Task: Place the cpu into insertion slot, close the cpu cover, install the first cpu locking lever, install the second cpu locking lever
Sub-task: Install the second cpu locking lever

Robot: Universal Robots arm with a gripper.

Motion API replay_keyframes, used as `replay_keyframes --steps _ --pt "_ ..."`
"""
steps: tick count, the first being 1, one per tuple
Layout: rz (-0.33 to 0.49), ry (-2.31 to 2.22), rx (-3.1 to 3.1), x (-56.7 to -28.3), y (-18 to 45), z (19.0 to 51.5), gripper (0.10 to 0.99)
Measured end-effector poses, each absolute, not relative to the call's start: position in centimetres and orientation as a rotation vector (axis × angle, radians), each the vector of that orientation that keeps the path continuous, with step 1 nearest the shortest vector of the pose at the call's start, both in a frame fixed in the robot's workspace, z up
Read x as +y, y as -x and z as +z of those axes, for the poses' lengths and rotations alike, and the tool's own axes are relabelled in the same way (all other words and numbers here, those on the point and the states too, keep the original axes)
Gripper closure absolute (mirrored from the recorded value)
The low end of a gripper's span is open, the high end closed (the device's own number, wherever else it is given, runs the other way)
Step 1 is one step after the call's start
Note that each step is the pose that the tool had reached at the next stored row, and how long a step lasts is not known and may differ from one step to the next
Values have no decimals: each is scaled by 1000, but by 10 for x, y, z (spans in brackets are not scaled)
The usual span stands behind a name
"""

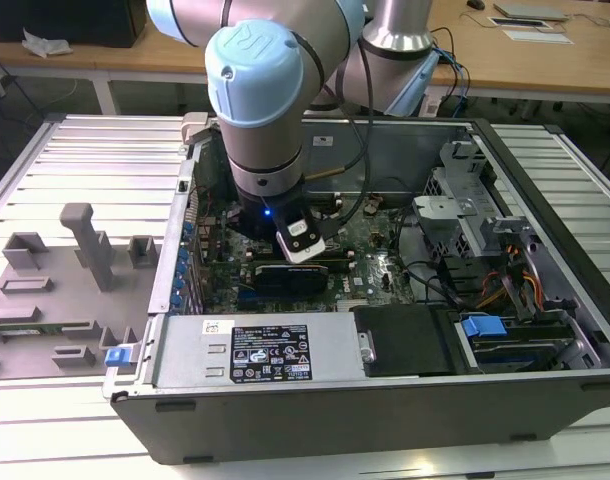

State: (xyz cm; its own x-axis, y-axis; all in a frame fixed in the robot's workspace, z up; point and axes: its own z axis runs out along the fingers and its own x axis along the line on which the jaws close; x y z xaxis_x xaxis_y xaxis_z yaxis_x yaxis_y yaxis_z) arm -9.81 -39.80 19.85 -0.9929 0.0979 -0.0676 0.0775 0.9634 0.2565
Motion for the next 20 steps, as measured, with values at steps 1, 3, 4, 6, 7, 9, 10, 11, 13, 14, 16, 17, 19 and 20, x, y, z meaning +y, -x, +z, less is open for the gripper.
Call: replay_keyframes --steps 1,3,4,6,7,9,10,11,13,14,16,17,19,20 --pt "392 -136 3034 -398 99 198 980" --pt "392 -136 3034 -398 100 198 980" --pt "391 -136 3034 -398 100 198 980" --pt "391 -136 3034 -397 103 198 980" --pt "391 -136 3034 -397 103 198 980" --pt "391 -136 3034 -395 104 197 980" --pt "391 -136 3034 -394 104 196 980" --pt "392 -136 3033 -393 104 195 980" --pt "389 -135 3034 -392 104 195 980" --pt "385 -135 3034 -391 104 195 980" --pt "377 -135 3035 -391 104 197 980" --pt "374 -135 3035 -391 104 198 980" --pt "363 -134 3036 -390 104 201 980" --pt "362 -134 3036 -390 104 201 980"
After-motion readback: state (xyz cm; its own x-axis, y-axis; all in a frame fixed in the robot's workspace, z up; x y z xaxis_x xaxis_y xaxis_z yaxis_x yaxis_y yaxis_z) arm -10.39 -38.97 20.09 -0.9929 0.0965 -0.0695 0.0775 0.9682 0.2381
